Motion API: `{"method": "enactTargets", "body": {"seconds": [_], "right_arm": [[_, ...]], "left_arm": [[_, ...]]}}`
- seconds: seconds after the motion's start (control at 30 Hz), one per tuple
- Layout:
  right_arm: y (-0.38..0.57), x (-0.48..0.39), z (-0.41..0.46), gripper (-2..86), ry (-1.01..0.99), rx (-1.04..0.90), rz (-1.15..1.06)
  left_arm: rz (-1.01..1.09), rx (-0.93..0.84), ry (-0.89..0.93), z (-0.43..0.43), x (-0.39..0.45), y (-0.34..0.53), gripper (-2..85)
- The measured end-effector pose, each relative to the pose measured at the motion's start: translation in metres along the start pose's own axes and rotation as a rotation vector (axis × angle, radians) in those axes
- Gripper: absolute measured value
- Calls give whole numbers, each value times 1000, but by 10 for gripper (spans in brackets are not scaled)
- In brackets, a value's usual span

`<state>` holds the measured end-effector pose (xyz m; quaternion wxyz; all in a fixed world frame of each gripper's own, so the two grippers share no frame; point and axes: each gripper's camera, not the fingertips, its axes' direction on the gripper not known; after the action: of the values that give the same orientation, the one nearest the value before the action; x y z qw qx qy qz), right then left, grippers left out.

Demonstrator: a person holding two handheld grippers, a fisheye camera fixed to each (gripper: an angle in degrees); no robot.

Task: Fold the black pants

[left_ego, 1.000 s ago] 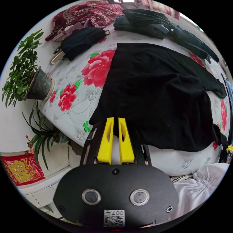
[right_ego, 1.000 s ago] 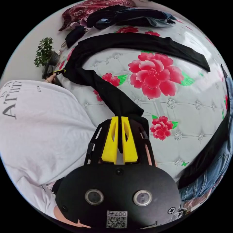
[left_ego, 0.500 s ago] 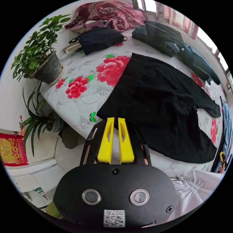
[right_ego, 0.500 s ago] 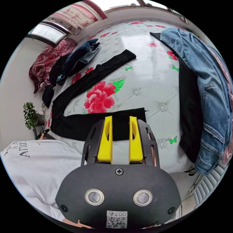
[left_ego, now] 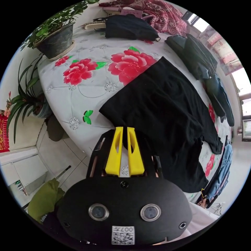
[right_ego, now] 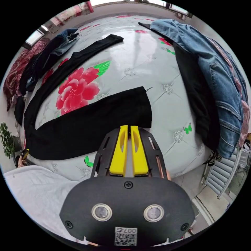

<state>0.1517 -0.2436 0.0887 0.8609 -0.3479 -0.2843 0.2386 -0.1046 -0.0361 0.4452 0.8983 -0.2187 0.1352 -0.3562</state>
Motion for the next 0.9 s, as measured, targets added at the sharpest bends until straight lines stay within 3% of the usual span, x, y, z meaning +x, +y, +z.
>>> {"method": "enactTargets", "body": {"seconds": [0.13, 0.27, 0.43, 0.5, 0.67, 0.9], "right_arm": [[4, 28, -43, 2, -92, 114, 1], [39, 100, -133, -2, -360, 349, 69], [66, 154, -128, -2, -380, 252, 160], [72, 178, -101, -3, -517, 240, 260], [47, 193, -76, -3, -704, 250, 345], [-8, 192, -96, -3, -731, 350, 356]], "left_arm": [[-6, 58, 134, -28, -23, 4, -4], [-6, 204, 396, -93, -72, 45, -8], [-84, 198, 346, -129, -121, 107, -9], [-164, 218, 369, -128, -140, 118, -9], [-122, 205, 408, -133, -120, 91, -9], [-68, 155, 405, -143, -99, 30, -9]]}}
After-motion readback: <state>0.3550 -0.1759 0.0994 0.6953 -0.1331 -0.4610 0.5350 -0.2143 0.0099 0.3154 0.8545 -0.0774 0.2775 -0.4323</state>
